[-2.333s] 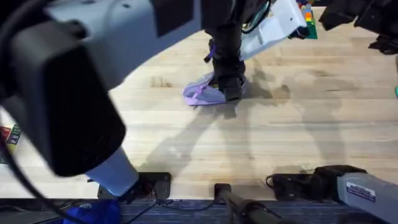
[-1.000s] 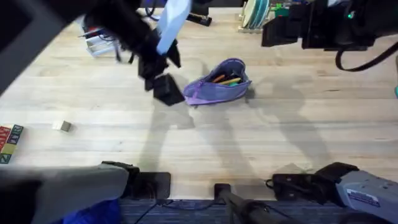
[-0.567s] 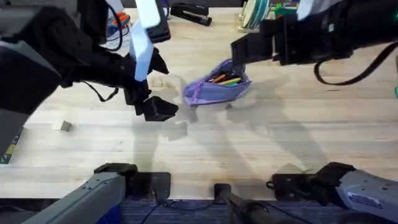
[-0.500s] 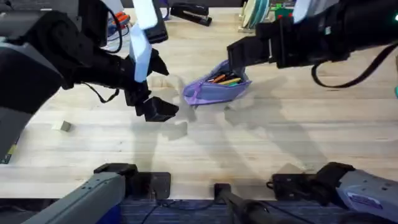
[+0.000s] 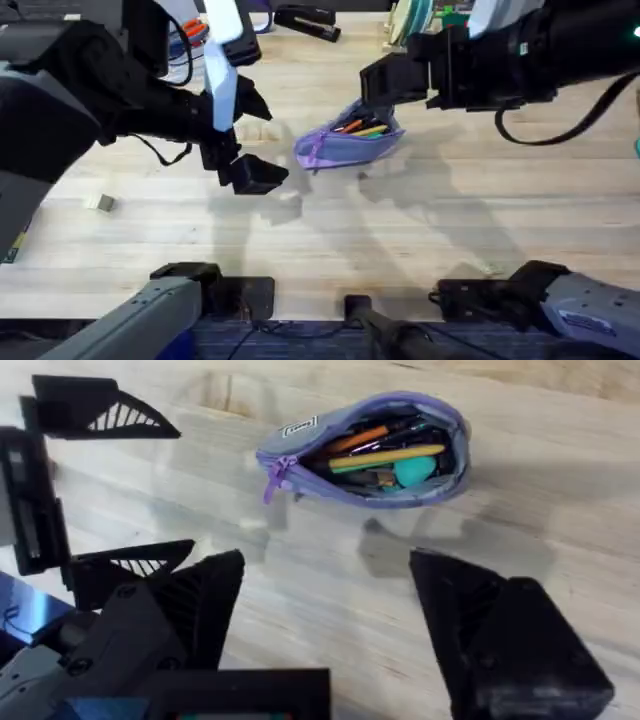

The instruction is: Unzip the bag, pick up the pens from the table one at a time and place them inside, then zip the bag closed.

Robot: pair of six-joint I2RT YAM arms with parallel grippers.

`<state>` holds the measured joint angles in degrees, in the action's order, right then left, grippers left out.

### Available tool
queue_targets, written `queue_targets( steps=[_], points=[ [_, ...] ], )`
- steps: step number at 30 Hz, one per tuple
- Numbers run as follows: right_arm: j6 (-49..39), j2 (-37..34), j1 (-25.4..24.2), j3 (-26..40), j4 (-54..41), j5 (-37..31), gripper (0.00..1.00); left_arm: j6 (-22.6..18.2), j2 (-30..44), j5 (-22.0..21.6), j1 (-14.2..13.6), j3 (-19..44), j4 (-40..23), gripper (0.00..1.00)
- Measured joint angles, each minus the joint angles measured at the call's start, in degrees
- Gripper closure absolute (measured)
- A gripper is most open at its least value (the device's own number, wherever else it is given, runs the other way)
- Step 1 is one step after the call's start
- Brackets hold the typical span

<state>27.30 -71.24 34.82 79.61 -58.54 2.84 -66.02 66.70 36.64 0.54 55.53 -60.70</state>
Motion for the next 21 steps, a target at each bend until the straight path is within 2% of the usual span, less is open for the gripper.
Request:
queue_targets(
  steps=[21],
  points=[
    [2.6, 0.0, 3.6, 0.0, -0.2, 2.9, 0.006, -0.1, 0.3, 0.1, 0.0, 0.0, -0.4, 0.006]
  ],
)
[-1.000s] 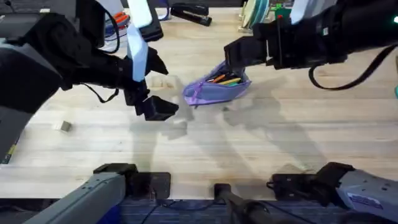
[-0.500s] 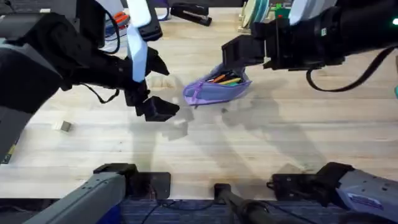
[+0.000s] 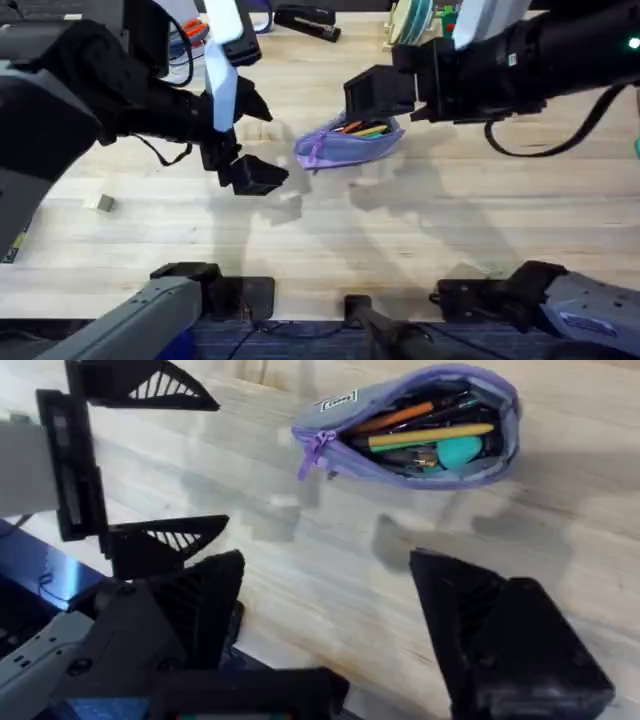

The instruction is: Unzip the bag, pick up the pens from the table one at a time and place them inside, then zip the bag closed.

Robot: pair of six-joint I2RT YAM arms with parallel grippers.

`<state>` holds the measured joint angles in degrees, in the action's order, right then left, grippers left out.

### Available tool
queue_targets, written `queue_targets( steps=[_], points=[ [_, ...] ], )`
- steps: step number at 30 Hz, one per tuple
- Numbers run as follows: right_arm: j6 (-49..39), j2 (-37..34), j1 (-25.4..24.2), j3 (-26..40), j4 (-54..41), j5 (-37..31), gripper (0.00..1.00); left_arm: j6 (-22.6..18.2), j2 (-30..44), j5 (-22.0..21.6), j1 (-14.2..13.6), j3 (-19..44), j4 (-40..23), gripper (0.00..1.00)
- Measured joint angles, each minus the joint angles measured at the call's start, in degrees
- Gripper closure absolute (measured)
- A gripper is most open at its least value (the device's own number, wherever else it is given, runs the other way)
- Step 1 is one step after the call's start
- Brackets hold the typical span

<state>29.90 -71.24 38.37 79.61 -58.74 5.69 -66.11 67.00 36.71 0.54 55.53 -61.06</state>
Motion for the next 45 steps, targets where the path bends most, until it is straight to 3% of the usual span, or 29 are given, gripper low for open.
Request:
queue_targets(
  steps=[4, 10, 18, 25, 40, 45],
  points=[
    [0.4, 0.0, 1.3, 0.0, -0.1, 0.0, 0.006, -1.2, 2.6, 0.4, 0.7, 0.0, -0.8, 0.006],
    [3.5, -1.0, 5.3, 0.0, -0.5, 0.2, 0.006, -6.0, 7.5, 2.7, 4.3, 0.0, -2.4, 0.006],
    [8.2, -8.4, 8.7, 0.0, 1.0, 0.2, 0.006, -12.9, 8.4, 3.8, 8.3, 0.0, -1.7, 0.006],
    [13.0, -14.0, 11.0, 0.0, 4.7, 0.2, 0.005, -15.1, 8.4, 4.1, 11.4, 0.0, -0.8, 0.006],
    [31.5, -22.4, 12.2, 0.0, 10.8, -1.0, 0.005, -15.8, 8.4, 4.1, 11.6, 0.0, -0.8, 0.006],
    [33.7, -24.5, 12.5, 0.0, 12.6, -2.9, 0.005, -15.8, 8.4, 4.1, 11.6, 0.0, -0.9, 0.006]
  ],
)
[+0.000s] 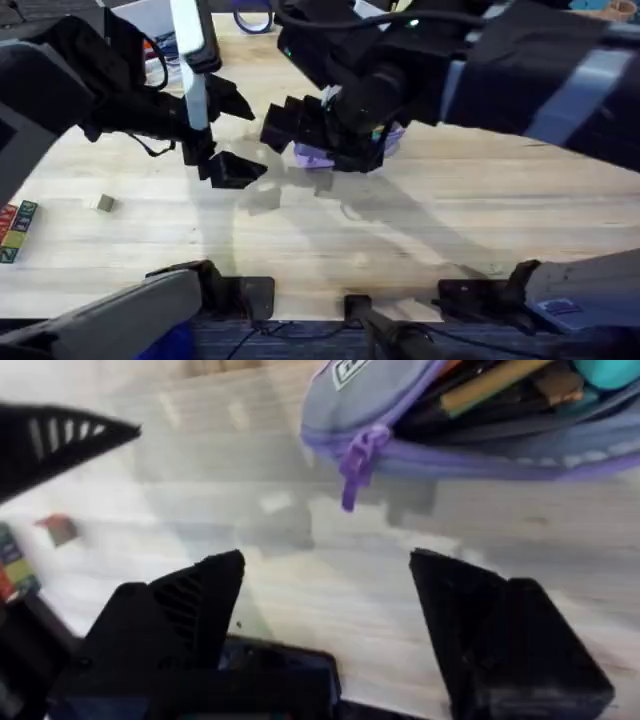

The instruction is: Unzip the bag, pick up the pens from the table one at a time and place them inside, then zip the bag closed.

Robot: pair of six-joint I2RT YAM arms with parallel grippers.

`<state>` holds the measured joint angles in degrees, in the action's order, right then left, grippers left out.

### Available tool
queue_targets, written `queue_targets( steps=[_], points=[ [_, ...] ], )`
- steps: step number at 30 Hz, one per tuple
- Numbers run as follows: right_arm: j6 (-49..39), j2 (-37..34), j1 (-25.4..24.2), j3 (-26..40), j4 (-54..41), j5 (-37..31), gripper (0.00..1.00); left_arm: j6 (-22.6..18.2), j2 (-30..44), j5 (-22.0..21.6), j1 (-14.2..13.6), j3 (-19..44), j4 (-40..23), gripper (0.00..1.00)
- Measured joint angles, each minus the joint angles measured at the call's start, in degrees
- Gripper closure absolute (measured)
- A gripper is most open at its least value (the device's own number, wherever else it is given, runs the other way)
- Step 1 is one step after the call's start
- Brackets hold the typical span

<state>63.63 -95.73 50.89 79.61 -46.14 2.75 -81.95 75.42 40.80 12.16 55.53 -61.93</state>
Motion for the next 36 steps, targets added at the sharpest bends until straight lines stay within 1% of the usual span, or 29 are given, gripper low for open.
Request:
queue_targets(
  steps=[7, 14, 16, 19, 22, 27, 29, 36],
  points=[
    [1.0, -4.5, 0.1, 0.0, 5.3, -3.5, 0.015, 0.0, 0.0, 0.0, 0.0, 0.0, 0.0, 0.005],
    [1.1, -5.9, 0.0, 0.0, 7.2, -7.7, 0.107, 0.0, 0.0, 0.0, 0.0, 0.0, 0.0, 0.005],
    [1.1, -5.9, -0.2, 0.0, 7.2, -8.5, 0.171, 0.0, 0.0, 0.0, 0.0, 0.0, 0.0, 0.006],
    [1.2, -5.9, -0.6, 0.0, 7.2, -9.2, 0.319, 0.0, 0.0, 0.0, 0.0, 0.0, 0.0, 0.006],
    [1.5, -5.9, -1.0, 0.0, 7.1, -9.5, 0.514, 0.0, 0.0, 0.0, 0.0, 0.0, 0.0, 0.006],
    [1.8, -5.9, -1.2, 0.0, 7.3, -9.5, 0.933, 0.0, 0.0, 0.0, 0.0, 0.0, 0.0, 0.006],
    [1.8, -5.9, -1.2, 0.0, 7.3, -9.4, 0.965, 0.0, 0.0, 0.0, 0.0, 0.0, 0.0, 0.006],
    [1.5, -5.7, -1.4, 0.0, 7.2, -8.9, 0.97, 0.0, 0.0, 0.4, 0.0, 0.0, 0.0, 0.006]
  ],
)
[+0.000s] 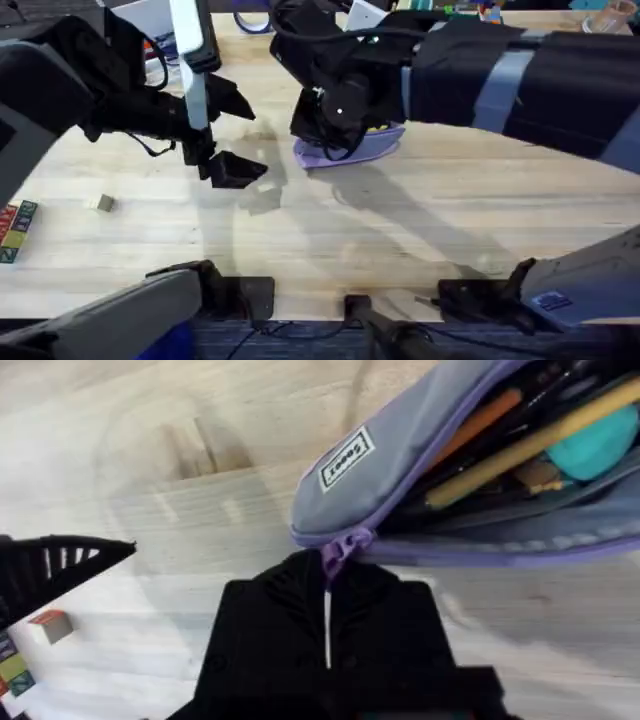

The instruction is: Unzip the bag, pick up the pens from the table one at a time and place them inside, then zip the bag closed.

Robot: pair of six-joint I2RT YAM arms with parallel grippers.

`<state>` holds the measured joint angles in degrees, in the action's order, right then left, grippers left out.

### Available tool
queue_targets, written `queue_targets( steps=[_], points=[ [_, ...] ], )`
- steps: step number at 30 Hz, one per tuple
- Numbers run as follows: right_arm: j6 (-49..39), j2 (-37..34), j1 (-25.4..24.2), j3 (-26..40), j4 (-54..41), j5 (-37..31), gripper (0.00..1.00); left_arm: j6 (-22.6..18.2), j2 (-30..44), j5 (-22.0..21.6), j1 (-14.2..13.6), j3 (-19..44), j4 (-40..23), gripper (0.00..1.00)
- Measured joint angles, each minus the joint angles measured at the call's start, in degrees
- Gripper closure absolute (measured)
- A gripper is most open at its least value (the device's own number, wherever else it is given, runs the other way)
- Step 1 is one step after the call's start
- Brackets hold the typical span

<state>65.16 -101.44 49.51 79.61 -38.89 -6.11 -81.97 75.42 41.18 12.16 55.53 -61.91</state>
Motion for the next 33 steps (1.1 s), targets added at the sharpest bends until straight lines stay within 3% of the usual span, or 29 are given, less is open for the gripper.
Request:
queue_targets(
  steps=[12, 25, 31, 33],
  points=[
    [-3.6, 7.7, -4.8, 0.0, -0.6, 1.3, 0.97, -0.2, 0.9, 4.4, -0.6, 0.0, 2.3, 0.008],
    [-5.6, 7.9, -5.0, 0.0, -0.6, 1.7, 0.97, -0.1, 14.4, 12.4, -9.0, 0.0, 10.6, 0.006],
    [-5.6, 7.9, -5.0, 0.0, -0.6, 1.7, 0.971, 1.4, 18.5, 15.6, -11.6, 0.0, 15.6, 0.005],
    [-5.7, 7.9, -5.0, 0.0, -0.6, 1.7, 0.97, 1.9, 19.5, 16.6, -12.1, 0.0, 17.1, 0.059]
  ],
)
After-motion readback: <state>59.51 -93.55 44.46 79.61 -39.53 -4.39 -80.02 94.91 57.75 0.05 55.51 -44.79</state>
